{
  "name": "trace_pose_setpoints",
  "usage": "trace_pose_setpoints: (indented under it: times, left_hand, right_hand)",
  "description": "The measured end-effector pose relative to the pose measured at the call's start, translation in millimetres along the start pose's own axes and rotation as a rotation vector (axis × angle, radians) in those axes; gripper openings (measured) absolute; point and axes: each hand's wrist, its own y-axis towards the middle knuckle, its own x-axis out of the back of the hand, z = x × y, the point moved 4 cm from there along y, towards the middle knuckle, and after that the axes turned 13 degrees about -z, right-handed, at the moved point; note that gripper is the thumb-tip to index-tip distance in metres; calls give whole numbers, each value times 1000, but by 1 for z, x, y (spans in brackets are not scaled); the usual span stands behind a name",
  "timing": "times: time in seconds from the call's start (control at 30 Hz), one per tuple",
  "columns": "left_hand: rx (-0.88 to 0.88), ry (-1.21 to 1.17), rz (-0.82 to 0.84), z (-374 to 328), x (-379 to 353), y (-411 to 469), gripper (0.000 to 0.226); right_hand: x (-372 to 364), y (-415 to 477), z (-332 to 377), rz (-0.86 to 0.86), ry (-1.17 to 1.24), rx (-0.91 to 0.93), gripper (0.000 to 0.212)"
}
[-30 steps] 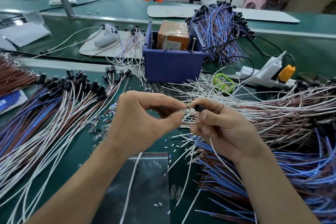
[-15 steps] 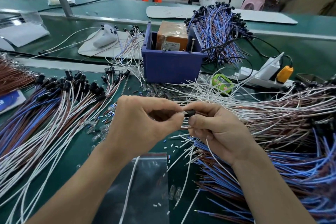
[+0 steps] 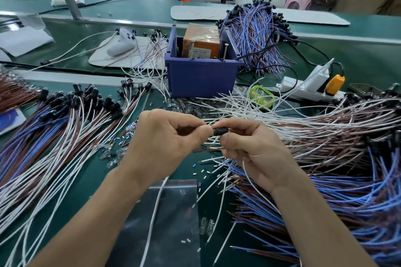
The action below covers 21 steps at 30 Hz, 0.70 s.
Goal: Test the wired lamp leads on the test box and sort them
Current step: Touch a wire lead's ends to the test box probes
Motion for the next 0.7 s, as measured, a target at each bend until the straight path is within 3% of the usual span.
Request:
trace_pose_setpoints:
  times: [0.37, 0.7]
  left_hand:
    - [-73, 14, -53, -1, -4, -3, 28]
    - [172, -178, -25, 13, -14, -8, 12]
  right_hand:
    - [-2, -1, 2, -2, -68, 27, 31]
    - [0, 0, -3, 35, -68, 18, 24]
